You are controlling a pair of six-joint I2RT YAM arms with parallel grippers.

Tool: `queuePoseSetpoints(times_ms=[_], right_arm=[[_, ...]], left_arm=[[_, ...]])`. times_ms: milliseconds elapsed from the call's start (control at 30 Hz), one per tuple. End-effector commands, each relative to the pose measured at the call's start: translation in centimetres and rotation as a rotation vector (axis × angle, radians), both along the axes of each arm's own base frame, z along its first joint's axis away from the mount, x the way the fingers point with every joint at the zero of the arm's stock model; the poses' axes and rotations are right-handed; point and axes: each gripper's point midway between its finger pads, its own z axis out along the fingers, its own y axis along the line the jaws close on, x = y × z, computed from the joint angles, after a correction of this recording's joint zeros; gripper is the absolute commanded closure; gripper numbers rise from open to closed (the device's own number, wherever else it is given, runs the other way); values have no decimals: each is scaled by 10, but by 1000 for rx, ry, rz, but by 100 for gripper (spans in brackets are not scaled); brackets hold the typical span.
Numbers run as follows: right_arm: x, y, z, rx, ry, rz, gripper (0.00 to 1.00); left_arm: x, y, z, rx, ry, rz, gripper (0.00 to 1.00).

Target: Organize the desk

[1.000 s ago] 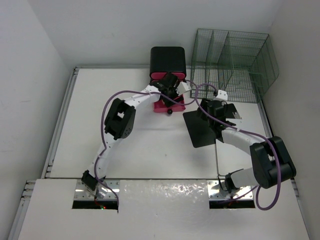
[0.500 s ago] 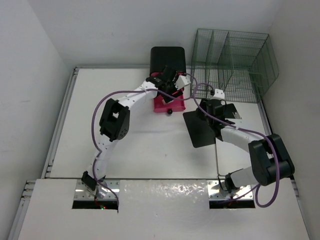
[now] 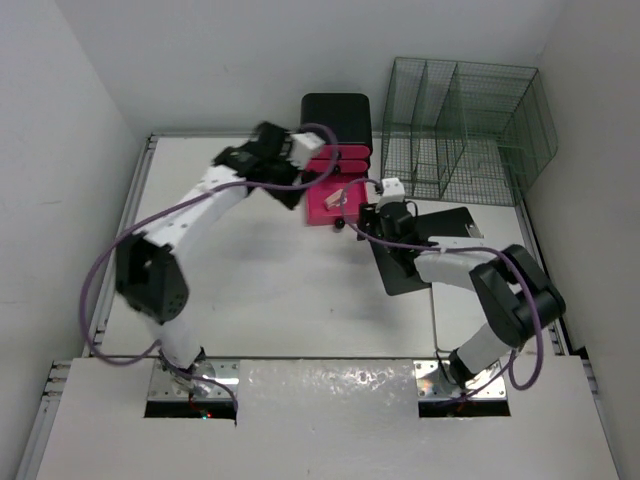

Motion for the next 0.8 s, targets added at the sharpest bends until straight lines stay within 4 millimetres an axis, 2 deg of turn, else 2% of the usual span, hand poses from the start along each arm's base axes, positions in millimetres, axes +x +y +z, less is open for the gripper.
queuePoseSetpoints(times_ms=[0,33,67,100,133,167,200,267,433,567,767], right_arm=[[16,41,8,-17,-56,87,35],[18,46,4,-11,-42,83,35],[24,52,6,0,-43,76,36],[27,53,2,2,-31,57,40],[27,51,-14,3,13,28,43],[33,51,-13,-2,9,0,45],[33,53,-24,-15,29,-1,47],[35,64,-27,-27,26,9,48],[38,76,-49,-49,71,-17,48],[47,85,-61,-57,96,-8,49],[45,87,-63,-48,102,-3,50]], left_arm=[[-18,80,17,-203,16,219,25],[-21,96,13,-200,-6,251,25],[-27,112,28,-212,-82,282,25],[-32,126,5,-171,-103,305,24],[-39,132,10,-167,-141,302,23],[-45,140,-5,-134,-131,314,23],[-46,144,-5,-121,-142,313,23],[-47,155,-6,-117,-148,333,23],[-40,170,-2,-95,-184,376,23],[-41,171,-8,-83,-169,377,22],[-39,176,-10,-61,-179,397,22]])
